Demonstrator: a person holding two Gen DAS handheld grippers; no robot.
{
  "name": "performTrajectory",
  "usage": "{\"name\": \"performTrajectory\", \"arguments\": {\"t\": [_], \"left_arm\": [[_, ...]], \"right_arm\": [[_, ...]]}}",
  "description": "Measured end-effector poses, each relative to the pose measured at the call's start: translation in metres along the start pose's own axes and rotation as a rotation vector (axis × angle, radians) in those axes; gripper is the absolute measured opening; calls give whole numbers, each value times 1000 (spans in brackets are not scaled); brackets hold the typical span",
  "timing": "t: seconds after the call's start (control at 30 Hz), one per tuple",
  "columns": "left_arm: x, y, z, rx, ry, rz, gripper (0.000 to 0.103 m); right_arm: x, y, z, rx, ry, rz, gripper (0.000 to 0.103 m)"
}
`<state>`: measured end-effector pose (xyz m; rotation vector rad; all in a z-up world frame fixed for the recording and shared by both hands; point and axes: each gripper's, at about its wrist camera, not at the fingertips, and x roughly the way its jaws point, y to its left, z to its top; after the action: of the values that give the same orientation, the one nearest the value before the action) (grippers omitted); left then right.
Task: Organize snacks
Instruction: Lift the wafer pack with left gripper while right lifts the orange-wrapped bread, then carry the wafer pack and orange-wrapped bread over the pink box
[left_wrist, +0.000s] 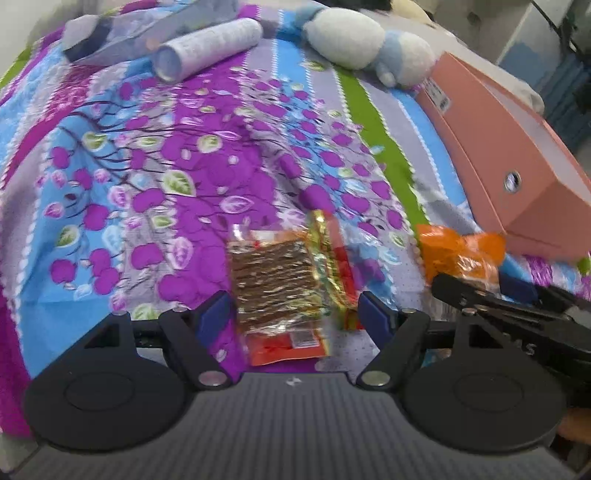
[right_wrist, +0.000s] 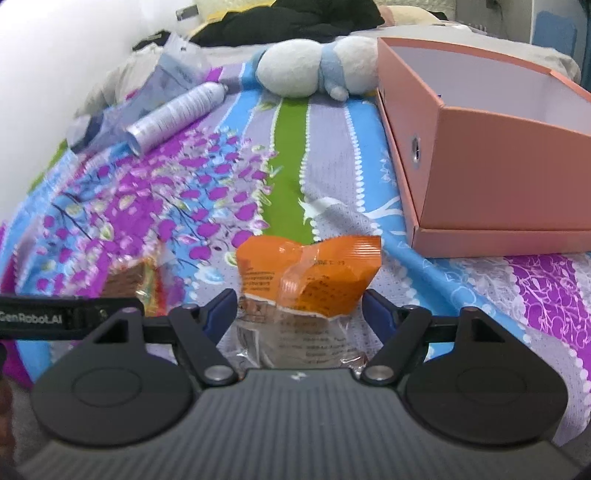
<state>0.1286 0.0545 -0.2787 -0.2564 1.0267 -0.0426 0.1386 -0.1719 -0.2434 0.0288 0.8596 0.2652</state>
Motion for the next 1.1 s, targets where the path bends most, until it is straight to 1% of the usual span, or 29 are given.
{"name": "performTrajectory", "arguments": {"t": [0.13,0.23,0.27,0.33,0.37,0.5,0.6,0.73,0.93,1.1], "left_arm": [[7,-7,0,43,4,40,80],[10,-10,0,56,-2,58,78],[10,-10,0,58,-7,61,76],[10,-10,0,69,-20,82,66],[11,-11,0,84,-25,98,63],[7,-12,-2,111,-36,98,60],[3,-9,-1,86,-34,80,58],[-7,-4,4,35,-36,33,57],[-28,-7,13,-11,-62,-12,57],[-51,-19,19,-24,-101,-47,55]], "right_arm": [[7,4,0,-45,7,-10,77],[15,5,-1,-48,47,3,78],[17,7,-1,-57,49,-2,78],[17,9,-1,-76,49,-9,76],[16,10,-1,-78,49,-10,75],[11,10,0,-87,47,-10,71],[5,8,0,-83,44,-7,70],[-6,5,3,-72,24,-1,69],[-30,-3,16,-20,-24,13,69],[-52,-8,26,-5,-67,18,69]]}}
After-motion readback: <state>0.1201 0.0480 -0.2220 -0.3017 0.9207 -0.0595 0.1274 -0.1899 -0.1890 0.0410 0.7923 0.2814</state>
